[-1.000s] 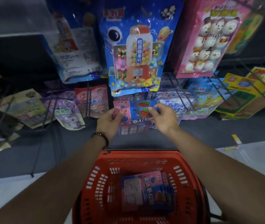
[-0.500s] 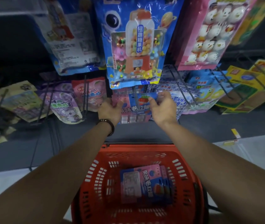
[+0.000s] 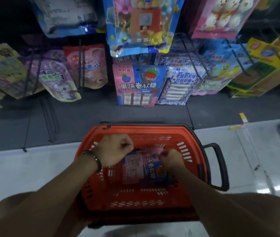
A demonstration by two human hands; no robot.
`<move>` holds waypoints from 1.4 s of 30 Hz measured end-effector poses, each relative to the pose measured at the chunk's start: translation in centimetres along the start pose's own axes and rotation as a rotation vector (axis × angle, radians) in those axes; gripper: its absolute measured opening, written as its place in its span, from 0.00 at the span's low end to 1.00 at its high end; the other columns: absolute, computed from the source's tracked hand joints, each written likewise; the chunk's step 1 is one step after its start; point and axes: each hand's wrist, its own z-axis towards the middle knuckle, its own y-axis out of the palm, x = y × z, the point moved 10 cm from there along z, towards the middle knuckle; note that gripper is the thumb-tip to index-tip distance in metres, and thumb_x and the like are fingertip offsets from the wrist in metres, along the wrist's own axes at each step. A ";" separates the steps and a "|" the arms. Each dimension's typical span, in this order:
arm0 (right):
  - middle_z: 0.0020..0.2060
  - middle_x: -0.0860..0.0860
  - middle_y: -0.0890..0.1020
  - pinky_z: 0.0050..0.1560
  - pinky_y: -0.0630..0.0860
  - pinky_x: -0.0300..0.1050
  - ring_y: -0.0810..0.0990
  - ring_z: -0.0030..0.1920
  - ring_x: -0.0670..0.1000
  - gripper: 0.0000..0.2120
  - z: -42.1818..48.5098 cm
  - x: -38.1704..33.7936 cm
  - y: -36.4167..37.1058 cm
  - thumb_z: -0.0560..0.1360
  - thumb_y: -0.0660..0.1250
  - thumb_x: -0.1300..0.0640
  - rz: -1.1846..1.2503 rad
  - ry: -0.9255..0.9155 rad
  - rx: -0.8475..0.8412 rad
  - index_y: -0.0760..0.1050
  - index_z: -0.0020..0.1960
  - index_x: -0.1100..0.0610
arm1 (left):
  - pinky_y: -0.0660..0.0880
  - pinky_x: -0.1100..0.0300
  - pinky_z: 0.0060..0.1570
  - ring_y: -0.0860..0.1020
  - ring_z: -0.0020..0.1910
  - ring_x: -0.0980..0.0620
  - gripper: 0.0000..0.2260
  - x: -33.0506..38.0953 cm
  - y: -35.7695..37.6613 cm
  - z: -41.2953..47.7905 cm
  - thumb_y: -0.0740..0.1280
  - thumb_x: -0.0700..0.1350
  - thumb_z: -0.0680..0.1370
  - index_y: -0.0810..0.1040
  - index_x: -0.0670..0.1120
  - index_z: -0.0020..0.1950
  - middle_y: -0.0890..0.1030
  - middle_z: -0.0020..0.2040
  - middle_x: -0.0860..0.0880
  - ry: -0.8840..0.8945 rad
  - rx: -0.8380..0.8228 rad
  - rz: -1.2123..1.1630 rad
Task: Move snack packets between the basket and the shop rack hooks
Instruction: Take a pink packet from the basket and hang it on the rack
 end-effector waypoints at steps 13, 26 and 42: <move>0.35 0.55 0.76 0.29 0.68 0.45 0.75 0.32 0.52 0.10 3.6 11.2 11.3 0.81 0.65 0.59 0.121 0.326 -0.133 0.70 0.42 0.58 | 0.78 0.48 0.59 0.80 0.55 0.46 0.14 -4.0 4.6 3.5 0.66 0.59 0.83 0.80 0.51 0.60 0.83 0.57 0.49 -0.016 -0.359 0.377; 0.52 0.56 0.85 0.51 0.85 0.53 0.85 0.50 0.56 0.19 3.6 8.5 13.8 0.83 0.66 0.62 0.263 0.311 -0.264 0.74 0.74 0.61 | 0.78 0.47 0.61 0.81 0.57 0.45 0.18 -4.3 5.0 4.1 0.63 0.59 0.84 0.80 0.48 0.65 0.82 0.60 0.48 -0.069 -0.422 0.379; 0.53 0.51 0.88 0.60 0.80 0.55 0.87 0.50 0.50 0.10 -6.6 -6.3 -3.0 0.81 0.68 0.66 0.148 -0.340 -0.538 0.80 0.59 0.55 | 0.75 0.54 0.69 0.79 0.68 0.48 0.29 -1.4 2.7 -0.9 0.79 0.48 0.75 0.75 0.49 0.74 0.80 0.70 0.50 -0.036 -0.103 0.053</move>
